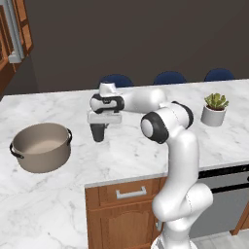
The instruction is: Pick the pot and glass cup and place them in the sink. Then turn on the water.
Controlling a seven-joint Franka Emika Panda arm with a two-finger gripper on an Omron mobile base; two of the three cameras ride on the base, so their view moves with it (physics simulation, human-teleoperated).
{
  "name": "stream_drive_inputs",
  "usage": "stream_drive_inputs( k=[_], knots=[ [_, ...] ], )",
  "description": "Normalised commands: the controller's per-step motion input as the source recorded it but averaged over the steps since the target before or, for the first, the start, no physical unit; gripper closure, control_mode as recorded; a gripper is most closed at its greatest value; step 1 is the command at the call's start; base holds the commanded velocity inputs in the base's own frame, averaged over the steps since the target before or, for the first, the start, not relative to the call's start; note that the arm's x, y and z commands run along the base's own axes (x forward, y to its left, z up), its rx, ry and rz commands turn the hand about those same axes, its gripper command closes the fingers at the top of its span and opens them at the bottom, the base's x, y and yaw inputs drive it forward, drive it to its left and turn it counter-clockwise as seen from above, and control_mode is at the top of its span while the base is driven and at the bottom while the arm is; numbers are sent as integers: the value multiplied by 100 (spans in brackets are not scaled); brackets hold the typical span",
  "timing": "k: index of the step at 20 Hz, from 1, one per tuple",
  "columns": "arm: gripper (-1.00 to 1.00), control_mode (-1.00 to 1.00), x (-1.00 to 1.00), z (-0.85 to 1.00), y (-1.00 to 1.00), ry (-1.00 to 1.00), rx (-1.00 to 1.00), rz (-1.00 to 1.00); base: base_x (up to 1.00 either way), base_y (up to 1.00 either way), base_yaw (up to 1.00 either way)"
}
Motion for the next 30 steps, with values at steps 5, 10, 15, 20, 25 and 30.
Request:
stream_drive_inputs(
  k=[5,10,15,20,25,30],
  knots=[
    [100,-100,-5,37,-19,0,0,-1,0,0,0],
    [100,-100,-26,22,-34,-9,-1,0,0,0,0],
    [100,-100,-40,34,-54,-2,0,0,0,0,0],
    [100,-100,-47,38,-55,0,0,0,0,0,0],
    [100,-100,-62,31,-54,0,0,0,0,0,0],
    [100,-100,-47,14,-27,0,0,0,0,0,0]
  ],
)
